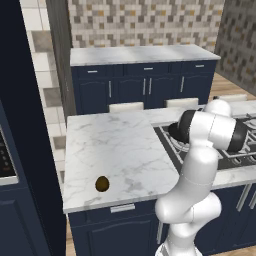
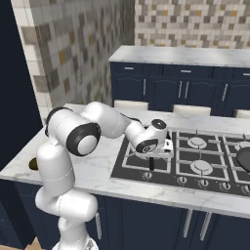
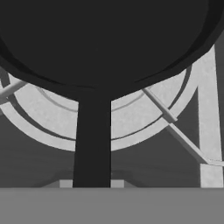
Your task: Place both pans onto different burners. Then place the avocado and the fish on different pans.
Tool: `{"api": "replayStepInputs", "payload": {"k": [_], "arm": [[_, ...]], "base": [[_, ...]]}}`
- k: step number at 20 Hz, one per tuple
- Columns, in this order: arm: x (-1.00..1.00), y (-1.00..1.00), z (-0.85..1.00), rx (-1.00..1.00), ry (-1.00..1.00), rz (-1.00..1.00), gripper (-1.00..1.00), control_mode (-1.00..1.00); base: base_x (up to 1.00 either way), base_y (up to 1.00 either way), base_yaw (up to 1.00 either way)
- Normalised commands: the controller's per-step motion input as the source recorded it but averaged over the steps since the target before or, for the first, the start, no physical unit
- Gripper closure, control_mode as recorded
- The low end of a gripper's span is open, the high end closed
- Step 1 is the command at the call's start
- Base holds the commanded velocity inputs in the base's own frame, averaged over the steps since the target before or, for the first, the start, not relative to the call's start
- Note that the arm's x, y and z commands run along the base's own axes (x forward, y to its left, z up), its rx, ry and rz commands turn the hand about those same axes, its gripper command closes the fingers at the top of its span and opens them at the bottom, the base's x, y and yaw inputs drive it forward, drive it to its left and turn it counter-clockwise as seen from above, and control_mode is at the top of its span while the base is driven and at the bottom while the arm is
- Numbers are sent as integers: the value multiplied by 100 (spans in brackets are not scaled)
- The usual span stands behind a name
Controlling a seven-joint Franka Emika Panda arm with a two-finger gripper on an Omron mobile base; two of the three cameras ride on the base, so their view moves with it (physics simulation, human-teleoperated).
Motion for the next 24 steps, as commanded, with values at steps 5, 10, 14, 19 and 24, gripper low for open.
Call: {"api": "replayStepInputs", "payload": {"k": [5,10,14,19,24], "arm": [[0,5,-57,0,7,0,-100,-100],[-3,12,-28,0,1,0,-100,-100],[-36,8,8,0,-1,1,-100,-100],[-33,4,31,-1,-2,1,-100,-100],[-2,18,46,-2,0,0,-100,-100]], "base": [[0,0,0],[0,0,0],[0,0,0],[0,0,0],[0,0,0]]}}
